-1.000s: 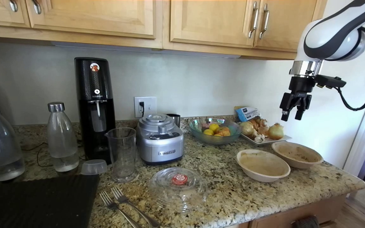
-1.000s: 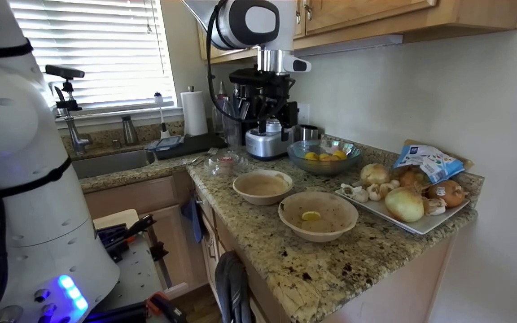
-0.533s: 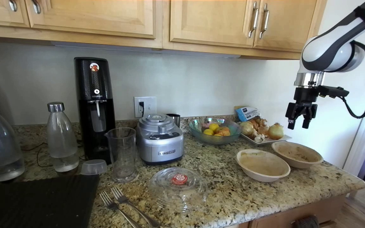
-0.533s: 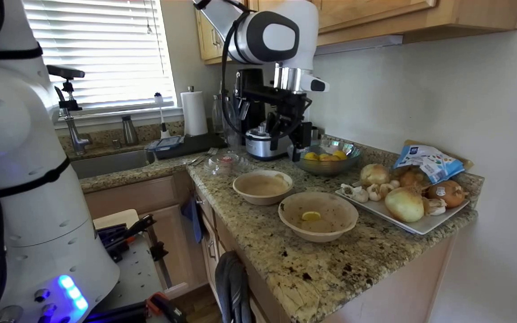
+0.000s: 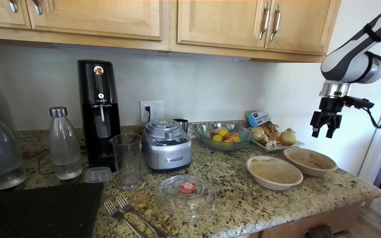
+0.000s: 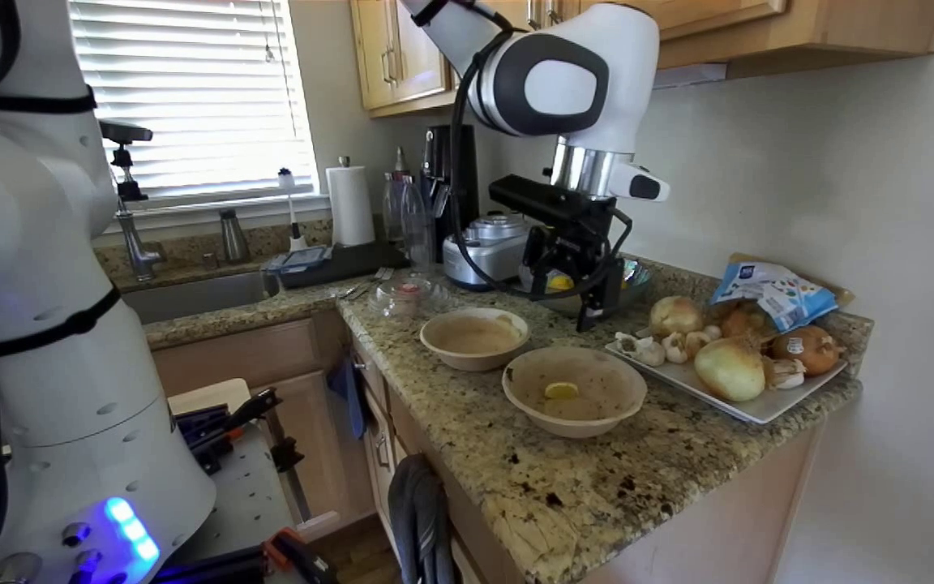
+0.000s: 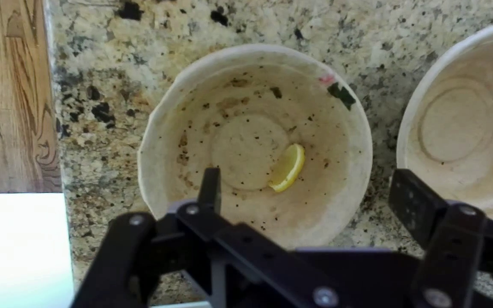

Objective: Stack the bowls

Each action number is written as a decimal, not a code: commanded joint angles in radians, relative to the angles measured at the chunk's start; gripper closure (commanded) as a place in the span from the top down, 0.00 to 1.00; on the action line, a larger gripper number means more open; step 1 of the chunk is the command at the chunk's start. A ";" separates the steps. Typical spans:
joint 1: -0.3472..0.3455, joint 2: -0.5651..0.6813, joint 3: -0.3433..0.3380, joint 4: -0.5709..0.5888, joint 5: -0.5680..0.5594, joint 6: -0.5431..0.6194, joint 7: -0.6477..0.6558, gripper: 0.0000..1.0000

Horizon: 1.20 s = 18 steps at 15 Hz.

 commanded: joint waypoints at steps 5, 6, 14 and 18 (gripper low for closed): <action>-0.027 0.025 0.001 0.021 -0.002 -0.002 -0.005 1.00; -0.027 0.025 0.001 0.021 -0.002 -0.002 -0.005 1.00; -0.074 0.107 -0.014 0.079 0.034 -0.015 -0.009 1.00; -0.123 0.158 -0.009 0.117 0.092 -0.005 -0.058 1.00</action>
